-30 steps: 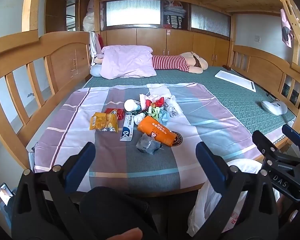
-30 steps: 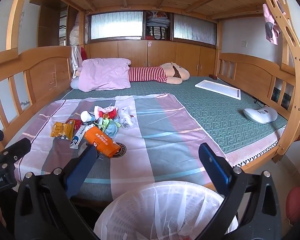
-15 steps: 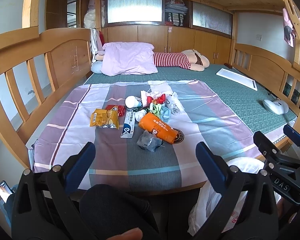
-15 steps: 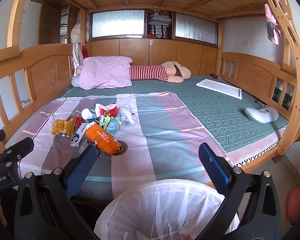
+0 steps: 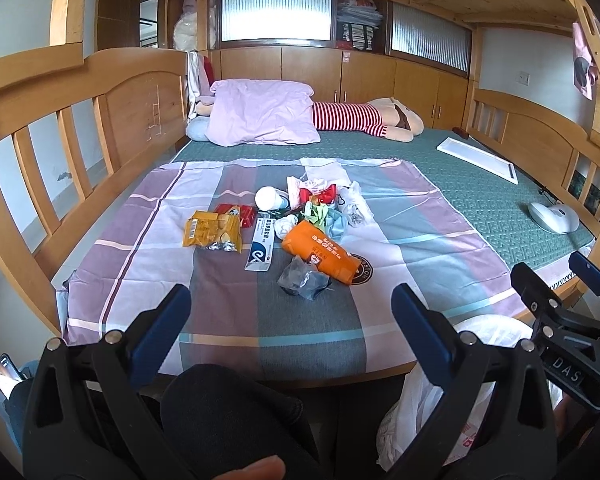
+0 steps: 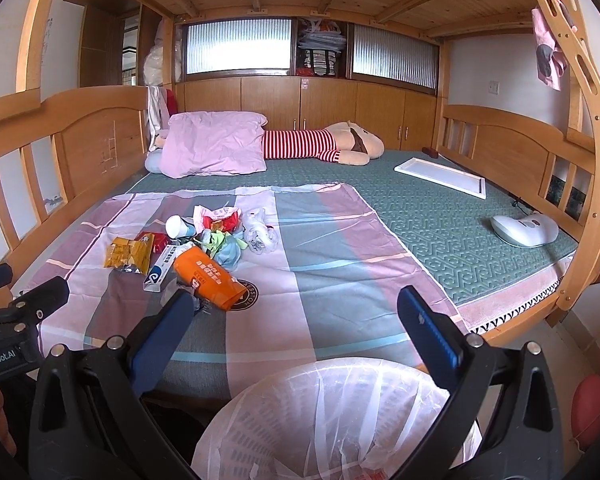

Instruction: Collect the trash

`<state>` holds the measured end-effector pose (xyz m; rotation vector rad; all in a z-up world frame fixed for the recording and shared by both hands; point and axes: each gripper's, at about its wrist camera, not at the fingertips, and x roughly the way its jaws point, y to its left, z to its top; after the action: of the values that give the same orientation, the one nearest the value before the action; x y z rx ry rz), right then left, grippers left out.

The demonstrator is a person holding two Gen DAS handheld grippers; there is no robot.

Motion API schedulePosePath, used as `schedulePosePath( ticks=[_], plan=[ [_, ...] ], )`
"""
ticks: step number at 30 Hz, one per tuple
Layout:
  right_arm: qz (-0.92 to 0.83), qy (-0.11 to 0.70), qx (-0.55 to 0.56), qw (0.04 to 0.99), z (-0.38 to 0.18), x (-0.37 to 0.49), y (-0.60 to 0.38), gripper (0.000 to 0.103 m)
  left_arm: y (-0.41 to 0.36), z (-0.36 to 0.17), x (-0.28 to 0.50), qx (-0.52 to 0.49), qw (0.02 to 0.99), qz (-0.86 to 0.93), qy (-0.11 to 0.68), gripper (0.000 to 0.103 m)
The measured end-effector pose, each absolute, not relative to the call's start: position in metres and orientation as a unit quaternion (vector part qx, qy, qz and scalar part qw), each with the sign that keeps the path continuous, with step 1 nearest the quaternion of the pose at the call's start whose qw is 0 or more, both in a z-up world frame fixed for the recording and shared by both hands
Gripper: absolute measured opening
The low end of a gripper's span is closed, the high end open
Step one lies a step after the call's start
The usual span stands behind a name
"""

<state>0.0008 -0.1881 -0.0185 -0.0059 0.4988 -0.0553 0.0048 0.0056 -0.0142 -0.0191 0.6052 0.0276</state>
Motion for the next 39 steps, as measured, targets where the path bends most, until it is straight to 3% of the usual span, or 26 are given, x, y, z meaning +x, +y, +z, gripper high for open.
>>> schedulePosePath(
  ticks=[39],
  plan=[
    [-0.022, 0.252, -0.011, 0.968, -0.022, 0.004, -0.176, 0.100, 0.010, -0.014, 0.004, -0.017, 0.954, 0.016, 0.298, 0.100]
  ],
)
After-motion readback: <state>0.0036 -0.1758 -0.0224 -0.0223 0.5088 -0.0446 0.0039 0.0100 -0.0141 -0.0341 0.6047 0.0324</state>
